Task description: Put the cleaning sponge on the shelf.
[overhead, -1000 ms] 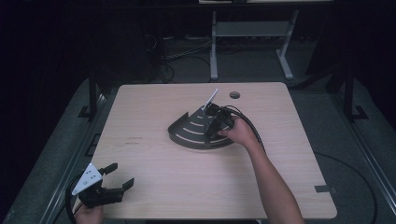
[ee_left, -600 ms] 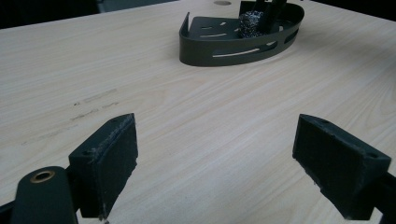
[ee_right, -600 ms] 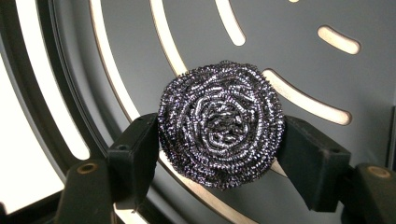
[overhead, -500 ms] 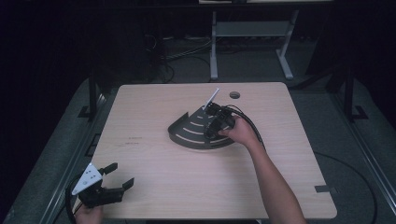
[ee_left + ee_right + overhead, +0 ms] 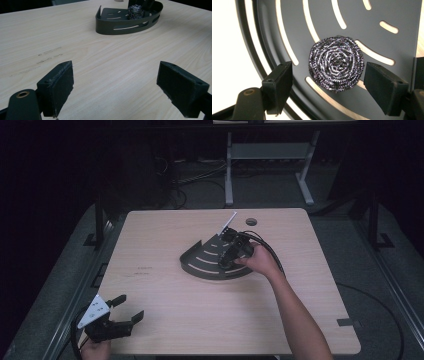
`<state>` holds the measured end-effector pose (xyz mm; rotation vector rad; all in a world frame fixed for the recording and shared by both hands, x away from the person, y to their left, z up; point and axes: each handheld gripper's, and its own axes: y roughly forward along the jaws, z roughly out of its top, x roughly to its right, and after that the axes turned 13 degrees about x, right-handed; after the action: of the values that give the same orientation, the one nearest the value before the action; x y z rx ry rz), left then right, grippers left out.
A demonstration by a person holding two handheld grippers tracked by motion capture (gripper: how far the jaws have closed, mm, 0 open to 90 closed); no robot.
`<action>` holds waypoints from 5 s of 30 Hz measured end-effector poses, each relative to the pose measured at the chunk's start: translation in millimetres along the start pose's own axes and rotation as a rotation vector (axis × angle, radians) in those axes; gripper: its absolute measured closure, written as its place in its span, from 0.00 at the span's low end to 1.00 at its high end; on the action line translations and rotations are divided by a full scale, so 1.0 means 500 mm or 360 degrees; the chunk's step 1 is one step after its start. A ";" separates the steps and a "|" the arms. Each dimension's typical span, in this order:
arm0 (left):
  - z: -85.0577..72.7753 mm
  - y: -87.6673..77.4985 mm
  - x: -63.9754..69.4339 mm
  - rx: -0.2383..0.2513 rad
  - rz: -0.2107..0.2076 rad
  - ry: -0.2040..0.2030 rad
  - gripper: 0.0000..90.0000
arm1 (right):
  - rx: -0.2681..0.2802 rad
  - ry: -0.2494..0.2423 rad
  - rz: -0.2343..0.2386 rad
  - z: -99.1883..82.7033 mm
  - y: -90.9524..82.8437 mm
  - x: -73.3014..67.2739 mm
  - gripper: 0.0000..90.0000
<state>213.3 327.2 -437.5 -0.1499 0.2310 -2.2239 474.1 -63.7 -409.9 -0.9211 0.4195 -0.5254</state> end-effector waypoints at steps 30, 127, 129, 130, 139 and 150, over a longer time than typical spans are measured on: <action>-0.001 -0.003 0.005 -0.0003 0.0000 0.0014 0.15 | 0.0097 -0.0042 0.0036 -0.063 -0.081 -0.031 0.24; -0.002 0.005 0.010 -0.0025 -0.0005 0.0026 0.15 | 0.0140 0.0007 0.0066 -0.282 -0.133 -0.079 0.22; -0.002 0.005 0.010 -0.0026 -0.0005 0.0026 0.15 | 0.0139 0.0020 0.0066 -0.289 -0.133 -0.078 0.22; -0.002 0.005 0.010 -0.0026 -0.0005 0.0027 0.15 | 0.0145 0.0024 0.0067 -0.293 -0.133 -0.078 0.22; -0.002 0.006 0.011 -0.0028 -0.0005 0.0021 0.15 | 0.0166 0.0025 0.0058 -0.316 -0.143 -0.085 0.22; -0.002 0.006 0.010 -0.0037 -0.0008 0.0033 0.15 | 0.0206 0.0049 0.0037 -0.354 -0.160 -0.093 0.22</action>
<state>212.6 321.5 -439.0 -0.1401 0.2680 -2.2295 319.7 -188.3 -433.7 -0.7835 0.4189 -0.5396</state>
